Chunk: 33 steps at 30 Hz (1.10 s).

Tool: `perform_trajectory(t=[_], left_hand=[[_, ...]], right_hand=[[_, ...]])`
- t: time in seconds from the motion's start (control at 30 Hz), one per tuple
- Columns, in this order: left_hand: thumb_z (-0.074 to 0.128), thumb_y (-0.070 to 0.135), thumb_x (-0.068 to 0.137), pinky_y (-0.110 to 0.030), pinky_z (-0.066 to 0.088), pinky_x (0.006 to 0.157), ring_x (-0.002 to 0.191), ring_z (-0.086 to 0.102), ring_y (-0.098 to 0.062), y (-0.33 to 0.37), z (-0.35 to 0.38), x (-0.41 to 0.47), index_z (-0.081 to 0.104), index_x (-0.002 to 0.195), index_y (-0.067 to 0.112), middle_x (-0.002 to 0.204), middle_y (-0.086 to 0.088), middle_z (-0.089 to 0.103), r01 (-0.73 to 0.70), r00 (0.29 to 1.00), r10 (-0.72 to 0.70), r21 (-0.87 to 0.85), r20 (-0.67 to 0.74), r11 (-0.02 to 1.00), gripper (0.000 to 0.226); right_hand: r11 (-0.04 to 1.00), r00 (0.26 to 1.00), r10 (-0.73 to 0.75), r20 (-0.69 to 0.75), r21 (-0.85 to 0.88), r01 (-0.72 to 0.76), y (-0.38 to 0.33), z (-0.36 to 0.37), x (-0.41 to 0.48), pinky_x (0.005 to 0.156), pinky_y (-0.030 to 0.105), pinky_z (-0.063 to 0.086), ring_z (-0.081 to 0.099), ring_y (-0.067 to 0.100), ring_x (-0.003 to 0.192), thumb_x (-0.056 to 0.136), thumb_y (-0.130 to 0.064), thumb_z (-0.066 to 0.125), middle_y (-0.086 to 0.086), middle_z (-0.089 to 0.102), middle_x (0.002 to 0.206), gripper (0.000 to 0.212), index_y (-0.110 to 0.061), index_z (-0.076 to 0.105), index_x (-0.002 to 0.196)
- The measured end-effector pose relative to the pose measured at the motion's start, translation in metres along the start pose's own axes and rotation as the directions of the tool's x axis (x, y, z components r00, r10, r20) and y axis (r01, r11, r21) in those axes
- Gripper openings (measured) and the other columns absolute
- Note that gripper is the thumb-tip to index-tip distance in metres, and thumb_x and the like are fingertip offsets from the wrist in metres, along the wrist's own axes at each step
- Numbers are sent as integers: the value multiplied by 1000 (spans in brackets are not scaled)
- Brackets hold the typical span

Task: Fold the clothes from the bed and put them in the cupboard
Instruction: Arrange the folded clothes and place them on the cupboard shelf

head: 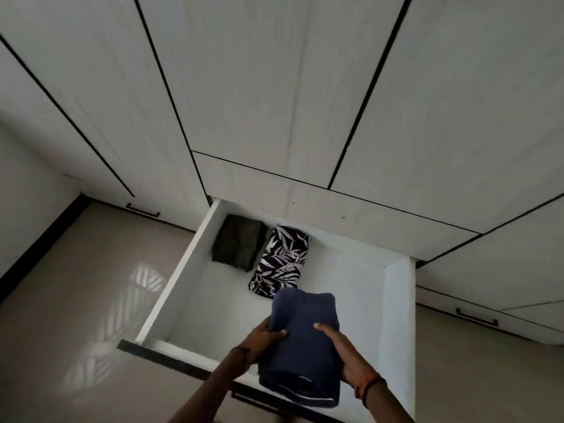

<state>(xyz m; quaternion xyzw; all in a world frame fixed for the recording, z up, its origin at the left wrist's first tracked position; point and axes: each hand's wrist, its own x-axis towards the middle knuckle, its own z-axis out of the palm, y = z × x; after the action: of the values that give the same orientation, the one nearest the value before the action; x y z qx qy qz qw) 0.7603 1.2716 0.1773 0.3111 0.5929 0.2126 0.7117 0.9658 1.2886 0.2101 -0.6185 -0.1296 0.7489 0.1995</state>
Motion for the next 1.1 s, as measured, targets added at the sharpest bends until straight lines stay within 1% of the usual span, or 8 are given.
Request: perform_trajectory(t=[0.13,0.23,0.4,0.57,0.67,0.8,0.97,1.1], left_hand=[[72,49,56,-26,44,93,112,56,-17,-4,26,53,49,126,21,127,-3,59,69,997,-71,49,31,996,79],[73,37,71,-27,41,98,120,50,-17,-13,32,96,39,138,21,136,-1,51,139,984,-144,46,110,989,77],[67,24,82,-17,36,98,129,39,-12,-19,36,178,27,145,20,134,7,42,39,984,-53,88,173,995,75],[62,10,89,-34,35,109,130,43,-22,-16,37,257,34,144,16,138,-5,49,-27,1000,26,104,14,994,63],[63,6,87,-29,31,110,133,37,-18,-14,37,291,27,147,15,146,-5,40,-108,989,122,155,-79,982,71],[58,1,84,-29,29,111,137,33,-23,-40,52,316,18,150,16,150,-10,33,-74,975,127,273,-182,959,78],[54,-2,84,-36,33,109,133,37,-31,-55,66,322,22,149,15,144,-18,38,-29,944,130,316,-303,948,75],[51,0,89,-30,34,102,129,42,-33,-45,66,330,20,149,13,142,-17,41,20,964,86,393,-250,919,69]], right_hand=[[995,996,66,-59,72,-61,14,-41,49,90,44,53,67,32,101,81,-28,69,17,71,107,43,-6,62,118],[989,992,88,-94,128,-76,15,-62,83,89,43,53,67,31,102,82,-26,69,15,71,108,43,-9,61,120],[988,994,21,-110,152,-4,-2,-92,154,87,41,54,66,28,103,84,-21,69,12,70,111,42,-12,58,123],[978,987,-120,-105,157,135,-35,-113,223,94,41,52,64,26,109,85,-13,67,10,67,118,44,-10,56,127],[977,974,-194,-118,66,203,-53,-122,259,83,36,56,64,22,108,86,-12,67,4,66,122,42,-16,54,126],[991,968,-122,-218,-83,106,-45,-134,297,65,31,52,60,12,97,86,-17,68,-1,59,122,57,-24,41,136],[953,879,-288,-379,-200,226,-25,-134,309,87,45,55,61,23,107,79,-17,75,6,62,124,61,-17,48,134],[935,811,-350,-469,-220,276,-24,-129,308,91,35,52,59,21,106,78,-11,75,4,62,118,62,-10,48,134]])
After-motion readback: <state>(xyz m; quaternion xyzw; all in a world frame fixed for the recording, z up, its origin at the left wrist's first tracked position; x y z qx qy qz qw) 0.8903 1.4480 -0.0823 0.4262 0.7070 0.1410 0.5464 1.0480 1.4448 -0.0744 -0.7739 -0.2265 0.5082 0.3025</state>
